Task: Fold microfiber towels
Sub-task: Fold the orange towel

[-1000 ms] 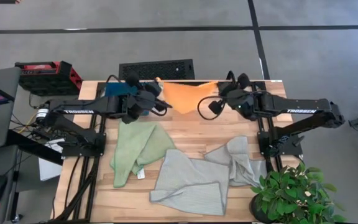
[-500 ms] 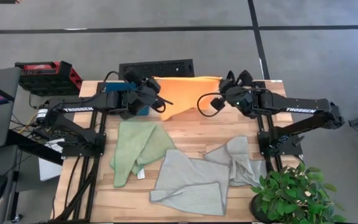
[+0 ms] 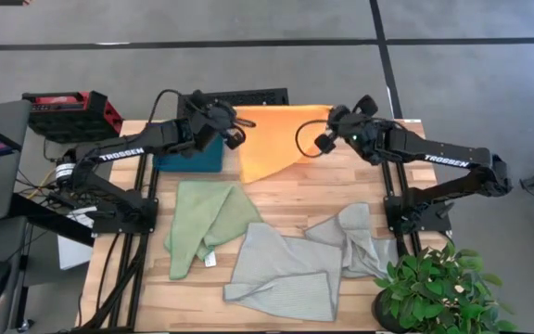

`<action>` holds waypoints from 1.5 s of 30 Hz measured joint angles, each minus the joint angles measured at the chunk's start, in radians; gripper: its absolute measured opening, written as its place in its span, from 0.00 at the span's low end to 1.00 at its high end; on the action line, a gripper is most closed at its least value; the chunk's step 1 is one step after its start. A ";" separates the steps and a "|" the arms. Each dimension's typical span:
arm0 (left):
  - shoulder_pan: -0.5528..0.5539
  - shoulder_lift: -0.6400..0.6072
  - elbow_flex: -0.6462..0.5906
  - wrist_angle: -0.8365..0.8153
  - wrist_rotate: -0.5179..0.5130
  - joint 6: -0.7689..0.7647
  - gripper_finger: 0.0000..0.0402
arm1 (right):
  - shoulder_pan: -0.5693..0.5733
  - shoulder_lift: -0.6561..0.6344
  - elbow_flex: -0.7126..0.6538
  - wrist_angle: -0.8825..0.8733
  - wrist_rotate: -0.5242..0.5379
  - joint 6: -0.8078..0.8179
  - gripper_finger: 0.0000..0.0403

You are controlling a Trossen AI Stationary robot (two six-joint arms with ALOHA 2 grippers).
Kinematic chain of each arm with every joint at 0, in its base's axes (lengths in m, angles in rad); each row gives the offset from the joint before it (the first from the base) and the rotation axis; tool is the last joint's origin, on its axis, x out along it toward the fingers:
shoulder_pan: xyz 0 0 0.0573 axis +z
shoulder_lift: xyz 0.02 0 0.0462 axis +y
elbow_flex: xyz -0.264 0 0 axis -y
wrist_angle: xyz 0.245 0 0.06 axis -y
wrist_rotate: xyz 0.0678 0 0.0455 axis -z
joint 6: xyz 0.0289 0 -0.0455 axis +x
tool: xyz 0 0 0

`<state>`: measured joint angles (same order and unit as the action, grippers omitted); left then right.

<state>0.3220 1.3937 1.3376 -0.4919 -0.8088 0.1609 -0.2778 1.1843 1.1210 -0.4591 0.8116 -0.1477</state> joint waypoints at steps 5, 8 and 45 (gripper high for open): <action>0.010 0.000 0.000 0.206 -0.013 0.204 0.00 | -0.012 -0.010 0.001 0.121 0.088 -0.099 0.02; -0.017 -0.001 0.000 0.263 -0.024 0.302 0.00 | 0.024 -0.016 0.000 0.116 0.136 -0.118 0.02; -0.625 0.275 -0.001 -0.495 0.304 -0.588 0.00 | 0.656 0.243 -0.044 -0.647 -0.381 0.744 0.02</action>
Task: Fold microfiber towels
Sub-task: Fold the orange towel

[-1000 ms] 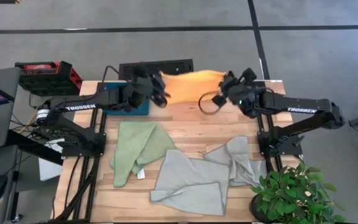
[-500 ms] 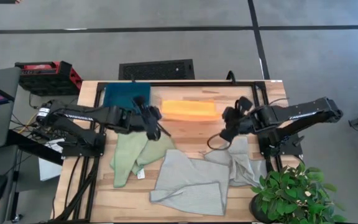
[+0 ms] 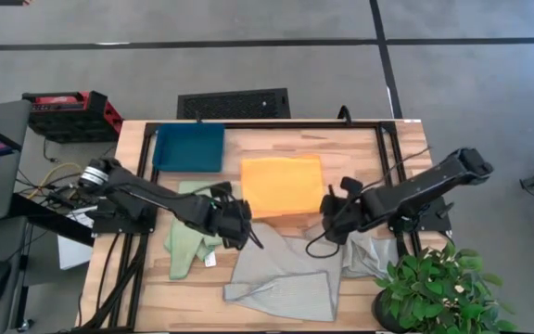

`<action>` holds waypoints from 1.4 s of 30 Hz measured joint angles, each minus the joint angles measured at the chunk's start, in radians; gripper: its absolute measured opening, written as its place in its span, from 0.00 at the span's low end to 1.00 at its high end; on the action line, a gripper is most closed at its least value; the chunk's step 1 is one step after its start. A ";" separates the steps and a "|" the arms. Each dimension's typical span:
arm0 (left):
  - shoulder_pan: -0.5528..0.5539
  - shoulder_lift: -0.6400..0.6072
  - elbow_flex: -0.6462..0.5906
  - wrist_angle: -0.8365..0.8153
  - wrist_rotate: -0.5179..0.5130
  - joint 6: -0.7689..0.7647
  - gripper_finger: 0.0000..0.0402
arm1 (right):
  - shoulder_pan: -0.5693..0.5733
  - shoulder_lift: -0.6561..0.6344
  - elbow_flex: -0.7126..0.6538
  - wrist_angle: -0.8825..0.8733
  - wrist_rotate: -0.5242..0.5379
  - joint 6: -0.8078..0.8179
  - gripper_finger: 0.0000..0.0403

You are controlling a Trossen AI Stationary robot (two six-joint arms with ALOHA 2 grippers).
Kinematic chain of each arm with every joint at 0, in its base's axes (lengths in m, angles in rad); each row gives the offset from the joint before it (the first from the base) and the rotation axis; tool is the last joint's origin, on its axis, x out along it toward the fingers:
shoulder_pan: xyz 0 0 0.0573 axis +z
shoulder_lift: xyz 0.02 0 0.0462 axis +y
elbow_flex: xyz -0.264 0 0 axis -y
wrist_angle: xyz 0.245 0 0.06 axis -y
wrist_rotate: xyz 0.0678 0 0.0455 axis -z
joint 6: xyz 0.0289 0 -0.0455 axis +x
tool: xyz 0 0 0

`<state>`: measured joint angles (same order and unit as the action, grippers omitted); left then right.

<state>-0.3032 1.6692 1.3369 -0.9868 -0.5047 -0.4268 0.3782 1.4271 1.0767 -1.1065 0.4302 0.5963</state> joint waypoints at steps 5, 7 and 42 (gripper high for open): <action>-0.008 0.069 0.000 0.015 0.094 -0.041 0.00 | -0.003 0.075 -0.018 0.013 -0.074 -0.014 0.02; -0.009 0.093 0.000 0.011 0.132 -0.041 0.00 | -0.003 0.103 -0.016 0.023 -0.087 -0.044 0.02; 0.448 0.116 0.000 0.087 -0.044 0.130 0.00 | -0.585 0.262 -0.016 0.257 0.226 -0.438 0.02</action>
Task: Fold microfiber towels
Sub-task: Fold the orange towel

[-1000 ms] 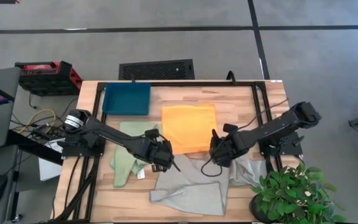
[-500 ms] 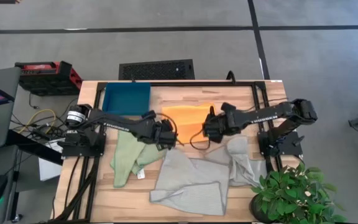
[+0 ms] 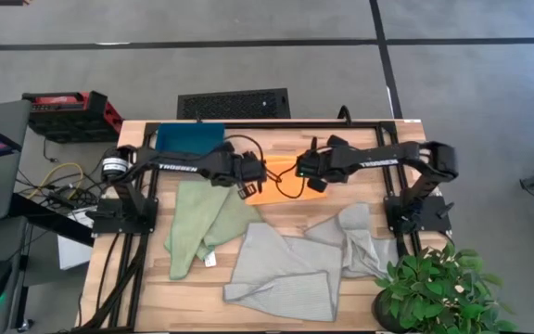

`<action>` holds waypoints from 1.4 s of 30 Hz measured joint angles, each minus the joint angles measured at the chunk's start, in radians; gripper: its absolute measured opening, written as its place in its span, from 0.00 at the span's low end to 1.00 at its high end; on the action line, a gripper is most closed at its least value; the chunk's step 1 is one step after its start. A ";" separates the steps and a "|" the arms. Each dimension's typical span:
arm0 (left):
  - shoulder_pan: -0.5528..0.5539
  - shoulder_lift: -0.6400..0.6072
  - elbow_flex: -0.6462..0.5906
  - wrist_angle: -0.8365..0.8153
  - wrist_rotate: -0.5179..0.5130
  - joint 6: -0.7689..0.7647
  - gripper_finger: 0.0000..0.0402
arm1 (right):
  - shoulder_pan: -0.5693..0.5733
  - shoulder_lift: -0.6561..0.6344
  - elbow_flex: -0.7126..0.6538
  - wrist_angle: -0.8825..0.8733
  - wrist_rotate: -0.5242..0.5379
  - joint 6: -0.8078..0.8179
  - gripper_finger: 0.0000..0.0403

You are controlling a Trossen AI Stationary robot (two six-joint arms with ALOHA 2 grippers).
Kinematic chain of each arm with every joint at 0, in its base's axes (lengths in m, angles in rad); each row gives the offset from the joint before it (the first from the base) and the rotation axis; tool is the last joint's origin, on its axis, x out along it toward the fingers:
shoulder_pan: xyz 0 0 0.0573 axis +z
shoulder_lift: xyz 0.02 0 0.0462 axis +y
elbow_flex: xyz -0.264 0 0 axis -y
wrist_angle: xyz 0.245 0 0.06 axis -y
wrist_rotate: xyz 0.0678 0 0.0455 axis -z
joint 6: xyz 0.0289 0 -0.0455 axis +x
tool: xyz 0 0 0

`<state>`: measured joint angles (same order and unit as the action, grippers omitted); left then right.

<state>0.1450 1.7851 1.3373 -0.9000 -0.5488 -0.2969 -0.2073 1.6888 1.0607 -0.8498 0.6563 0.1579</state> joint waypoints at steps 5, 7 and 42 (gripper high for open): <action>0.034 0.000 0.000 -0.002 0.002 0.006 0.00 | -0.014 0.036 0.000 0.052 0.022 -0.027 0.02; 0.047 0.000 0.000 -0.002 0.004 0.016 0.00 | -0.022 0.034 0.001 0.074 0.027 -0.035 0.02; 0.109 0.000 0.000 0.103 0.187 0.157 0.39 | -0.048 -0.013 -0.001 0.041 -0.065 -0.107 0.52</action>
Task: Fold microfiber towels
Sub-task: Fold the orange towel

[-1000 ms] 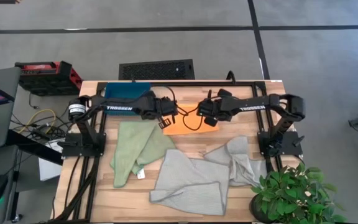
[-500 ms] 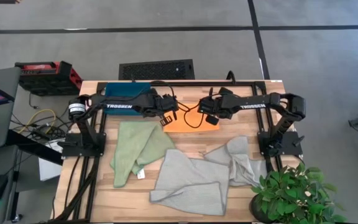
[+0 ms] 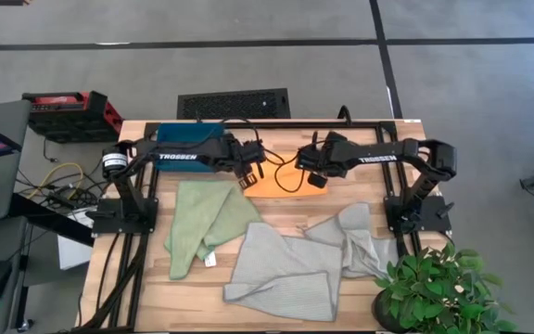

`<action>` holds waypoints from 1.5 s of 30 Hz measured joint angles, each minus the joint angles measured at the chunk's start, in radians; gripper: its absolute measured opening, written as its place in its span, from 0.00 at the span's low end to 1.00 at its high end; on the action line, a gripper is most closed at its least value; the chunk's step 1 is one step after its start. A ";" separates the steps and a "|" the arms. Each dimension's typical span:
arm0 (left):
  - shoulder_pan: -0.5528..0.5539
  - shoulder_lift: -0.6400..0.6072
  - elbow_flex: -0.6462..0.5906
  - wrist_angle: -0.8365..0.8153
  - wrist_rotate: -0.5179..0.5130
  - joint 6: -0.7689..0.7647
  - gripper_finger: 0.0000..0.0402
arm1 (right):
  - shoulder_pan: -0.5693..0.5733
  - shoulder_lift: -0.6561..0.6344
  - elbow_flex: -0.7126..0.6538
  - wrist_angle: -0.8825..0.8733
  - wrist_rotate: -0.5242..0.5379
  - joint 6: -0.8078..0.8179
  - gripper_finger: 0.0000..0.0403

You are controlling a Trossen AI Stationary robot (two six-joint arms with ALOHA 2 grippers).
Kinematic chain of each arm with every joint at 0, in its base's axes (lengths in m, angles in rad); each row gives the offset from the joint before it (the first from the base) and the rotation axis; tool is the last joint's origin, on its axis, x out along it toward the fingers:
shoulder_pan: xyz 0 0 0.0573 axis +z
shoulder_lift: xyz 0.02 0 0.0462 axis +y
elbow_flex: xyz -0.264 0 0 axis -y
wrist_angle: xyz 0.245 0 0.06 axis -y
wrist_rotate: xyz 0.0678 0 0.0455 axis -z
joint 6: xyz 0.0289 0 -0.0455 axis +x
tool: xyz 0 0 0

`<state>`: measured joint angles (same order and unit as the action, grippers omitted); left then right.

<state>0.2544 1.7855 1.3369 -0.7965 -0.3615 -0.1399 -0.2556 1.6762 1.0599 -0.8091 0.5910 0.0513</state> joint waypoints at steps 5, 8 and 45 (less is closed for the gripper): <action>-0.059 0.000 0.000 0.002 0.152 0.215 0.39 | 0.067 -0.039 0.000 -0.008 -0.180 -0.085 0.52; -0.089 0.017 0.000 0.016 0.146 0.293 0.38 | 0.106 -0.043 0.000 -0.009 -0.204 -0.133 0.51; -0.179 0.138 0.000 0.037 0.111 0.274 0.38 | 0.145 0.183 0.002 -0.054 -0.249 -0.290 0.37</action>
<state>0.0759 1.9232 1.3373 -0.7599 -0.2508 0.1336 -0.1109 1.8591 1.0619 -0.8631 0.3420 -0.2386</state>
